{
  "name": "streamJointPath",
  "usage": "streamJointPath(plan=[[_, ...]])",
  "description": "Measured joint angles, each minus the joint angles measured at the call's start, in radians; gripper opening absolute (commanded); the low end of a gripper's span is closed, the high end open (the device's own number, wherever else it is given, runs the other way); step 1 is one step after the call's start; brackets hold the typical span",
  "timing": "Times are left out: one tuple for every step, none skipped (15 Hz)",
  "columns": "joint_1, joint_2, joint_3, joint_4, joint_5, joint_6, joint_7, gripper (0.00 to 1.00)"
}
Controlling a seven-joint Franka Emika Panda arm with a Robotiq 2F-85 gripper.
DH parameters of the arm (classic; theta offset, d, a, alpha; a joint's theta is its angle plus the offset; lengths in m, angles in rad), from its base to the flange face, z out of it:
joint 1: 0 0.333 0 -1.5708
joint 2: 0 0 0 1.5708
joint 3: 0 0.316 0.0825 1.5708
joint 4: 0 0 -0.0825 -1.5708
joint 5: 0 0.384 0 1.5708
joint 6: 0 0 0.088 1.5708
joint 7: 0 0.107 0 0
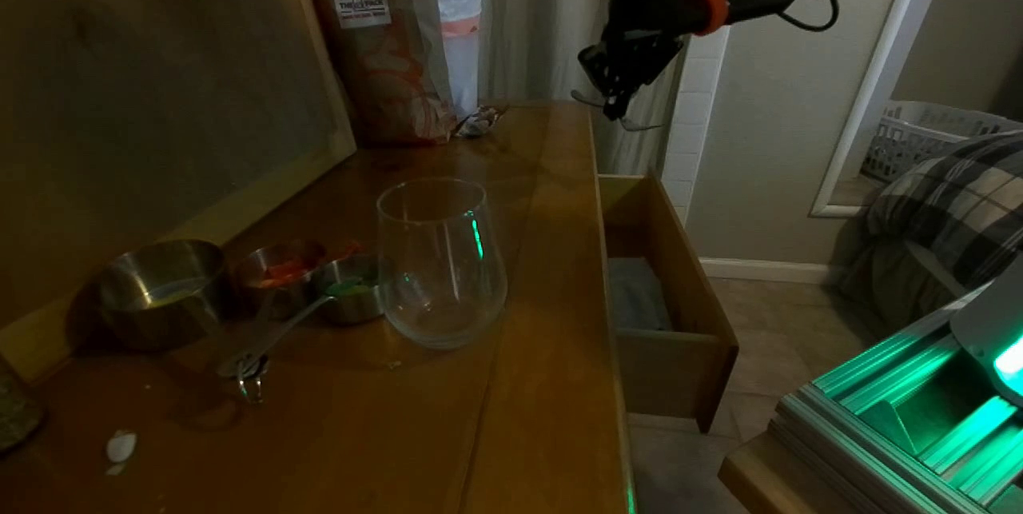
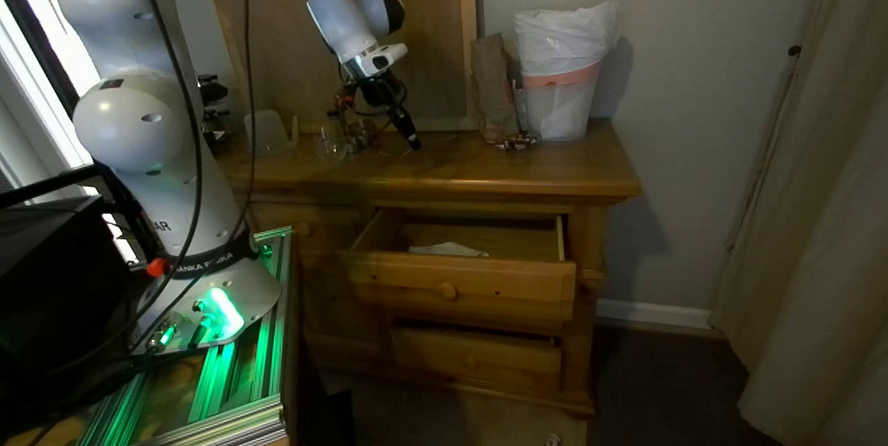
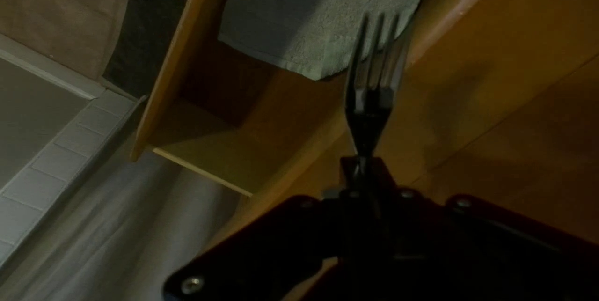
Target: Open the top drawer and put the folk inside then close the drawer
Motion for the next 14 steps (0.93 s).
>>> streamJointPath(plan=[[-0.006, -0.013, -0.001, -0.016, 0.001, -0.011, -0.004, 0.07], [-0.006, -0.013, -0.001, -0.016, 0.001, -0.011, -0.004, 0.07], [-0.004, -0.01, 0.0, -0.014, 0.0, -0.011, -0.003, 0.07], [-0.003, -0.006, 0.0, -0.012, 0.0, -0.011, -0.003, 0.07], [-0.003, -0.004, 0.0, -0.012, 0.0, -0.011, -0.003, 0.02], [-0.003, -0.004, 0.0, -0.012, 0.0, -0.011, -0.003, 0.02], [-0.004, -0.003, -0.001, -0.013, 0.0, -0.011, -0.002, 0.02], [-0.01, -0.002, -0.006, -0.018, 0.0, -0.011, 0.001, 0.02], [-0.018, -0.002, -0.011, -0.024, 0.003, -0.013, 0.002, 0.02], [-0.03, -0.003, -0.017, -0.032, 0.006, -0.021, 0.002, 0.02], [-0.045, -0.005, -0.023, -0.044, 0.01, -0.034, 0.001, 0.02], [-0.062, -0.009, -0.028, -0.058, 0.02, -0.051, -0.001, 0.02], [-0.078, -0.012, -0.032, -0.073, 0.031, -0.071, -0.004, 0.02], [-0.094, -0.015, -0.036, -0.092, 0.043, -0.098, -0.009, 0.02]])
